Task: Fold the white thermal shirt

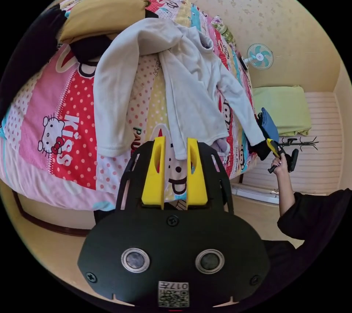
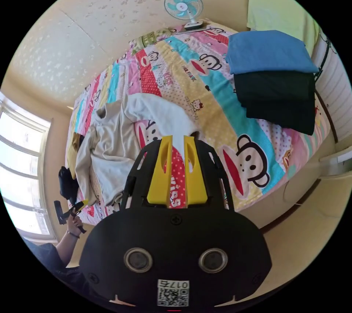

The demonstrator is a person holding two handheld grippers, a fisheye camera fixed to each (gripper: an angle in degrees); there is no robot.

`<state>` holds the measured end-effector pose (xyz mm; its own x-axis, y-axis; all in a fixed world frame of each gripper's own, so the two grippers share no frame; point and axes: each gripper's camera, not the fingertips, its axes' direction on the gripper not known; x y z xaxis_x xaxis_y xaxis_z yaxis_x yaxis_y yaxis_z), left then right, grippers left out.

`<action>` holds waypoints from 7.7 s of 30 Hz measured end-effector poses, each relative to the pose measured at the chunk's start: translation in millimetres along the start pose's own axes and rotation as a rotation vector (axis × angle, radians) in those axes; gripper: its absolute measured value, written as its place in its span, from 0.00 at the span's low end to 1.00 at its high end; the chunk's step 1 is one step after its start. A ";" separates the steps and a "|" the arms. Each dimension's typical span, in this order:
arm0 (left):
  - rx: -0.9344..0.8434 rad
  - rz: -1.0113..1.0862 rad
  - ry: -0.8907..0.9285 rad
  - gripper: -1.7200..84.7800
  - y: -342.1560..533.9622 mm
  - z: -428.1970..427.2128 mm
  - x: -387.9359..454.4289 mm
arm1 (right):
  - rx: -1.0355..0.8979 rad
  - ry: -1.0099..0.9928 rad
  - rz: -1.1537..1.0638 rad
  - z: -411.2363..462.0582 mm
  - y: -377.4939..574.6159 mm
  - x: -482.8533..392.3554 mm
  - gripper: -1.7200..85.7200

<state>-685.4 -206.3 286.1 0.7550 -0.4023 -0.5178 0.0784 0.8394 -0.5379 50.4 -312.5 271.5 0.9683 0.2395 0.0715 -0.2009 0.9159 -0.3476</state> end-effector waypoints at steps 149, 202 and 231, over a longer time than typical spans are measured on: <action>0.521 -0.268 -0.228 0.12 157.9 -287.2 -340.4 | -0.438 0.278 -0.730 328.0 224.8 -670.4 0.10; 0.319 0.456 -0.269 0.13 62.8 47.1 107.1 | 0.090 -0.059 -0.343 165.2 95.3 -341.7 0.10; 0.157 0.461 -0.361 0.11 -24.2 82.3 164.8 | -0.247 0.104 -0.481 255.3 17.2 -344.8 0.14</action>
<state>-509.3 -262.7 268.6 0.9051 0.1419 -0.4008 -0.2350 0.9526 -0.1934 -324.8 -297.1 479.5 0.9545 -0.2315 0.1880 0.2963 0.8086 -0.5083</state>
